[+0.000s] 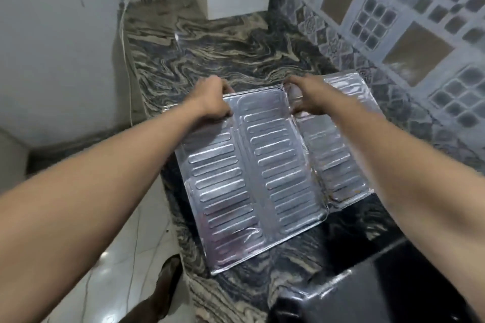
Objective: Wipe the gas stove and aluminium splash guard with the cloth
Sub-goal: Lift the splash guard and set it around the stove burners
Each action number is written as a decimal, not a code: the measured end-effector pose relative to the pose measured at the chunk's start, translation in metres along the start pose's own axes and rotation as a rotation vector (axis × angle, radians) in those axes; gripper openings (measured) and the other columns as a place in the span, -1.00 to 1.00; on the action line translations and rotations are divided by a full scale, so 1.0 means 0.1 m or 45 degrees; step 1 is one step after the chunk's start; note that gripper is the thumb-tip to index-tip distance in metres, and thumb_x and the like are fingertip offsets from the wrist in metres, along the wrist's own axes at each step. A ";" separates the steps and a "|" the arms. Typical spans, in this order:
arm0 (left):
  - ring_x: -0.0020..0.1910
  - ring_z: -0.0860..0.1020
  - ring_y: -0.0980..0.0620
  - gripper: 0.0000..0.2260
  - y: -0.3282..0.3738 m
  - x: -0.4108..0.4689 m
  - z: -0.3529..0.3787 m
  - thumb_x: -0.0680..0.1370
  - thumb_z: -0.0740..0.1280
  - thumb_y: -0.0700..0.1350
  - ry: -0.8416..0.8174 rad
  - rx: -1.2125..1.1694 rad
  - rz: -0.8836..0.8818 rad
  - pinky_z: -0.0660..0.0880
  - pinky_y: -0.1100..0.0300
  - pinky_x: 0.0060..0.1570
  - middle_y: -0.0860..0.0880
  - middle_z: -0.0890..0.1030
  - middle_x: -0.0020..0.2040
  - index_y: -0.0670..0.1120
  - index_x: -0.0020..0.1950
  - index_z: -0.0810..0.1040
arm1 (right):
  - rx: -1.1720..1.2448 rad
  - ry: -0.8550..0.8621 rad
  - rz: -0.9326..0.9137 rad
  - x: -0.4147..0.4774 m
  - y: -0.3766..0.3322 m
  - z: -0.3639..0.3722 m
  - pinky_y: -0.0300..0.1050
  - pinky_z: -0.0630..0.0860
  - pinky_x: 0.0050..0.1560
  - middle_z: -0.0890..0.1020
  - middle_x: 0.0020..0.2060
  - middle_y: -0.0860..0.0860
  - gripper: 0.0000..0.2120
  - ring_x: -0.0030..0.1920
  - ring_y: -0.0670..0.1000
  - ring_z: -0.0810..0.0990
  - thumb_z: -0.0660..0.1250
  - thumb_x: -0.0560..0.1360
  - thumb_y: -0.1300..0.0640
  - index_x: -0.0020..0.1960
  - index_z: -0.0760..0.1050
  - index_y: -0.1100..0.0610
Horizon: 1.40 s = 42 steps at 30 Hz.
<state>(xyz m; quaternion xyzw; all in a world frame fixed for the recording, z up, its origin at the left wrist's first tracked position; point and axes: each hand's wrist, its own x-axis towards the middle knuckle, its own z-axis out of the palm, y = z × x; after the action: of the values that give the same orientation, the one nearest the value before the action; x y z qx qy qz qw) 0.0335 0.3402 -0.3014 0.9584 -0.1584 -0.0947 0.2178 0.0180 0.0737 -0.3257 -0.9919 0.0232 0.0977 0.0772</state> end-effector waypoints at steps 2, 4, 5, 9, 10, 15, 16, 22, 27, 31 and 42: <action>0.17 0.59 -0.11 -0.66 0.18 -0.04 -0.25 0.40 0.52 -0.11 0.071 -0.003 0.093 0.49 0.11 0.13 -0.08 0.67 0.15 0.00 0.17 0.66 | 0.103 0.141 0.021 -0.21 -0.02 -0.32 -0.02 0.43 0.15 0.56 0.20 0.27 -0.32 0.20 0.27 0.52 0.63 0.26 0.06 0.32 0.47 0.09; 0.14 0.61 -0.14 -0.76 0.39 -0.13 -0.51 0.44 0.45 -0.11 0.160 0.014 0.183 0.52 0.06 0.12 -0.08 0.69 0.10 0.03 0.09 0.68 | 0.185 0.228 0.031 -0.41 -0.03 -0.60 -0.03 0.45 0.10 0.60 0.15 0.23 -0.42 0.15 0.23 0.56 0.63 0.28 0.08 0.23 0.51 0.14; 0.13 0.61 -0.15 -0.80 0.49 -0.17 -0.64 0.44 0.43 -0.10 0.209 0.016 0.216 0.53 0.03 0.13 -0.08 0.69 0.08 0.05 0.05 0.69 | 0.210 0.272 0.030 -0.51 -0.04 -0.73 -0.03 0.46 0.10 0.62 0.13 0.20 -0.46 0.14 0.20 0.57 0.62 0.29 0.09 0.19 0.52 0.16; 0.14 0.60 -0.15 -0.81 0.81 -0.38 -1.02 0.45 0.37 -0.08 0.376 0.009 0.350 0.52 -0.03 0.17 -0.04 0.70 0.06 0.06 0.01 0.70 | 0.292 0.463 0.026 -0.96 -0.05 -1.22 -0.12 0.45 0.01 0.67 -0.05 0.12 -0.75 0.03 0.08 0.61 0.58 0.35 0.14 -0.03 0.58 0.13; 0.15 0.60 -0.14 -0.80 0.86 -0.43 -1.08 0.45 0.36 -0.08 0.411 0.011 0.392 0.51 -0.03 0.18 -0.03 0.70 0.06 0.05 0.02 0.70 | 0.326 0.492 0.019 -1.08 -0.07 -1.33 -0.10 0.46 -0.04 0.67 -0.13 0.10 -0.81 -0.05 0.06 0.62 0.57 0.37 0.15 -0.11 0.58 0.10; 0.13 0.60 -0.10 -0.83 0.98 -0.63 -1.26 0.49 0.37 -0.08 0.566 -0.048 0.499 0.48 -0.04 0.21 -0.02 0.70 0.05 0.07 0.02 0.71 | 0.394 0.557 0.008 -1.57 -0.13 -1.71 -0.30 0.40 -0.23 0.63 -0.33 -0.08 -0.92 -0.29 -0.16 0.52 0.52 0.43 0.14 -0.16 0.62 0.06; 0.15 0.59 -0.11 -0.83 0.99 -0.65 -1.27 0.50 0.37 -0.07 0.594 -0.045 0.495 0.46 -0.06 0.23 -0.03 0.69 0.07 0.08 0.03 0.71 | 0.383 0.548 0.015 -1.64 -0.16 -1.74 -0.33 0.37 -0.26 0.62 -0.34 -0.12 -0.94 -0.32 -0.18 0.50 0.51 0.45 0.12 -0.14 0.63 0.06; 0.21 0.55 -0.09 -0.81 0.99 -0.72 -1.11 0.53 0.35 -0.04 0.659 0.001 0.447 0.33 0.01 0.19 0.01 0.68 0.12 0.11 0.09 0.70 | 0.345 0.473 0.077 -1.76 -0.29 -1.64 -0.14 0.49 0.02 0.71 -0.06 -0.01 -0.80 -0.02 -0.04 0.62 0.43 0.52 -0.02 0.09 0.68 0.02; 0.39 0.30 -0.17 -0.61 1.07 -0.71 -0.87 0.49 0.41 -0.01 0.926 -0.180 0.108 0.23 -0.13 0.35 -0.09 0.41 0.41 0.04 0.31 0.51 | 0.283 0.562 0.105 -1.75 -0.41 -1.59 -0.13 0.46 0.03 0.70 0.01 0.01 -0.79 0.04 0.01 0.60 0.37 0.56 -0.04 0.10 0.67 0.03; 0.56 -0.08 -0.33 -0.09 1.36 -0.77 -0.80 0.49 0.46 -0.01 0.627 -0.797 -0.311 -0.02 -0.18 0.50 -0.31 -0.17 0.58 -0.16 0.59 -0.09 | 0.287 0.552 0.093 -1.71 -0.49 -1.59 -0.11 0.47 0.10 0.71 0.06 0.01 -0.79 0.09 0.01 0.61 0.33 0.58 -0.01 0.13 0.66 0.03; 0.59 -0.19 -0.14 0.29 1.39 -0.65 -0.65 0.32 0.56 0.21 0.318 -1.082 -0.211 -0.12 -0.01 0.55 -0.26 -0.21 0.60 -0.21 0.53 -0.41 | 0.367 0.352 0.044 -1.75 -0.57 -1.69 -0.04 0.45 0.20 0.66 0.04 -0.04 -0.78 0.11 0.01 0.58 0.29 0.61 0.17 0.19 0.63 0.06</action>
<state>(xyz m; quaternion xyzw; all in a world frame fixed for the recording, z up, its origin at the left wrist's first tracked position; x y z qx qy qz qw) -0.0473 0.2691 -0.1746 0.7974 -0.0008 -0.0520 0.6012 -0.1175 0.1086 -0.1191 -0.9741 0.0643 -0.0426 0.2126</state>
